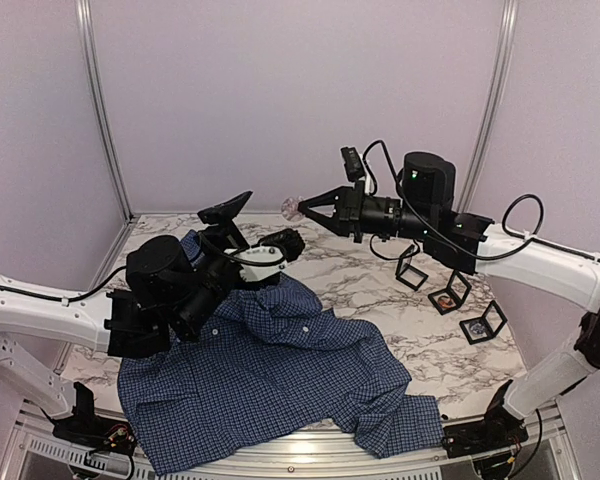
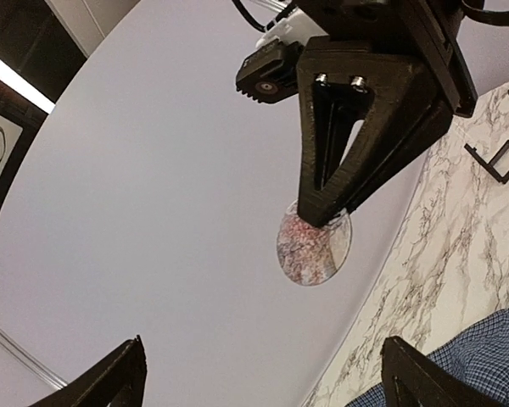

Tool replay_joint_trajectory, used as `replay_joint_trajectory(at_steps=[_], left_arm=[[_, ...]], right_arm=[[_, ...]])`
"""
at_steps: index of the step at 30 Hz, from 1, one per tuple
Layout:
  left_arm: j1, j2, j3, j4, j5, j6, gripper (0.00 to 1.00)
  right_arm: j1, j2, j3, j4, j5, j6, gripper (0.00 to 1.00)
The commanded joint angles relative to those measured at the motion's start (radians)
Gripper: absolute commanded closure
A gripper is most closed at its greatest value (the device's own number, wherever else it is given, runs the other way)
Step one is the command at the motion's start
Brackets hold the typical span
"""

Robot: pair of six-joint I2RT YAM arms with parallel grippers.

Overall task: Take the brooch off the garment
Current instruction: Place the brooch in the brooch box.

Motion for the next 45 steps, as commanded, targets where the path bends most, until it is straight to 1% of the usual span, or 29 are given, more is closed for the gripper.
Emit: replay_joint_trajectory(at_steps=[1,6,11,16,20,25,29,31,38,45], left_arm=[[-0.006,-0.099,0.048,-0.197,0.003,-0.344,0.01],[-0.004,-0.137,0.077,-0.364,0.034,-0.675,0.01],[0.018,-0.166,0.055,-0.435,0.084,-0.978,0.01],[0.085,-0.212,0.016,-0.485,0.199,-1.197,0.01],[0.174,-0.258,-0.020,-0.514,0.310,-1.354,0.01],[0.275,-0.302,-0.057,-0.526,0.421,-1.437,0.01],[0.303,-0.307,-0.061,-0.531,0.459,-1.456,0.01],[0.309,-0.308,-0.062,-0.528,0.465,-1.459,0.01],[0.321,-0.301,-0.050,-0.536,0.491,-1.459,0.01],[0.326,-0.302,-0.043,-0.542,0.496,-1.465,0.01]], right_arm=[[-0.032,-0.043,-0.035,-0.013,0.064,-0.042,1.00],[-0.062,-0.083,-0.113,-0.021,0.146,-0.081,1.00],[-0.095,-0.130,-0.213,-0.025,0.221,-0.104,1.00],[-0.141,-0.197,-0.324,-0.042,0.293,-0.119,1.00],[-0.218,-0.247,-0.420,-0.051,0.311,-0.122,1.00],[-0.355,-0.265,-0.480,-0.113,0.310,-0.159,1.00],[-0.491,-0.235,-0.523,-0.113,0.280,-0.187,1.00],[-0.536,-0.209,-0.533,-0.103,0.265,-0.202,1.00],[-0.625,-0.086,-0.524,-0.044,0.244,-0.240,1.00],[-0.658,0.030,-0.489,0.008,0.233,-0.251,1.00]])
